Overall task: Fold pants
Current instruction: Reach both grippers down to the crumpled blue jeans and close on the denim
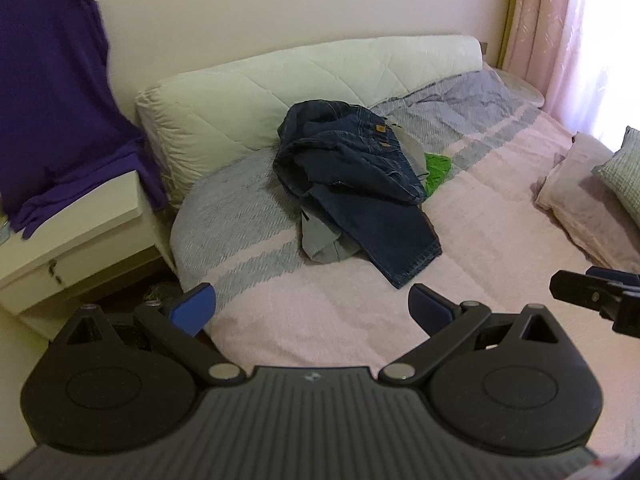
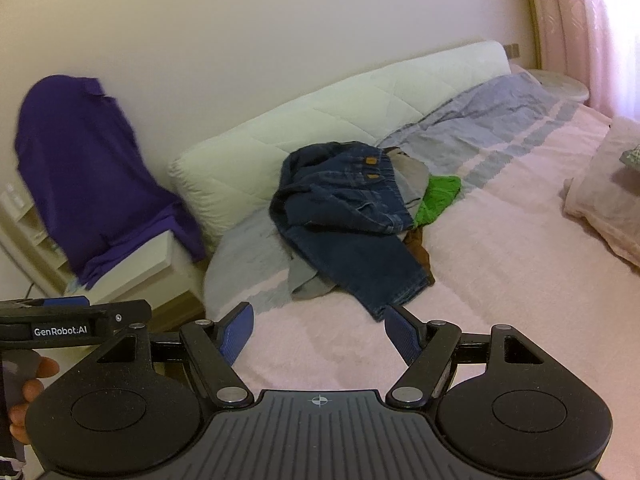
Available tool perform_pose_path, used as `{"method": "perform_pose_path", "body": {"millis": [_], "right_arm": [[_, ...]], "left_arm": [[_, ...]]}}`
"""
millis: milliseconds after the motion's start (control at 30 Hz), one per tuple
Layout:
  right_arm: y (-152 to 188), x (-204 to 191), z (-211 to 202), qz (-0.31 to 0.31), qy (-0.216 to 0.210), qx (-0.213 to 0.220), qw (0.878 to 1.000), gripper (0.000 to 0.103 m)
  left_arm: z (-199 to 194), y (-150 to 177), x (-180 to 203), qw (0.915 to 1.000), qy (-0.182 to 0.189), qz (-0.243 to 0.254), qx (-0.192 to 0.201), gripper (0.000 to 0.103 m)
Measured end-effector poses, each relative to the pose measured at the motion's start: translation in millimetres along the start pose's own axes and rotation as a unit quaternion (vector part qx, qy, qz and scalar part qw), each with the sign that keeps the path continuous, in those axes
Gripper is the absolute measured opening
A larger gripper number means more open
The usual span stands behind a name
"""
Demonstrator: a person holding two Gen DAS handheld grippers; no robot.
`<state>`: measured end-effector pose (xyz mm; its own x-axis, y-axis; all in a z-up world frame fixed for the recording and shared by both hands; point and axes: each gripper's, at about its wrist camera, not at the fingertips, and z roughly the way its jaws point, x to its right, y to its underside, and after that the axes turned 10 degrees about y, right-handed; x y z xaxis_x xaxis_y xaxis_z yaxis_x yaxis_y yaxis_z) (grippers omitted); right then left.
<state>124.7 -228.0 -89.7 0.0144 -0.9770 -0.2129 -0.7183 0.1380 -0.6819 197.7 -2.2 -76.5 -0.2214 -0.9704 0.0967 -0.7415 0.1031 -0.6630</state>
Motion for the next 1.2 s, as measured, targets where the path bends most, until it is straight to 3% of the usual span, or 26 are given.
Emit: {"method": "perform_pose_path", "body": {"millis": [433, 633, 700, 733, 900, 1200], "right_arm": [[-81.0, -58.7, 194.0, 0.078, 0.057, -0.054, 0.994, 0.070], [-113.9, -62.8, 271.9, 0.115, 0.098, -0.068, 0.986, 0.070], [-120.5, -56.7, 293.4, 0.137, 0.114, -0.075, 0.981, 0.070], [-122.3, -53.1, 300.8, 0.148, 0.118, -0.079, 0.979, 0.070], [-128.1, -27.2, 337.8, 0.215, 0.140, -0.091, 0.962, 0.070], [-124.2, 17.2, 379.0, 0.343, 0.168, -0.105, 0.918, 0.070]], "left_arm": [[185.4, -122.7, -109.7, 0.9947, 0.047, 0.078, -0.048, 0.098], [276.9, -172.4, -149.6, 0.9900, 0.069, 0.107, -0.059, 0.094], [304.5, -182.6, -156.9, 0.9882, 0.073, 0.119, -0.064, 0.093], [318.3, -187.3, -159.5, 0.9820, 0.096, 0.145, -0.073, 0.093], [390.3, -204.4, -166.7, 0.9720, 0.123, 0.174, -0.100, 0.089], [479.1, -211.8, -164.0, 0.9551, 0.149, 0.216, -0.138, 0.084]]}}
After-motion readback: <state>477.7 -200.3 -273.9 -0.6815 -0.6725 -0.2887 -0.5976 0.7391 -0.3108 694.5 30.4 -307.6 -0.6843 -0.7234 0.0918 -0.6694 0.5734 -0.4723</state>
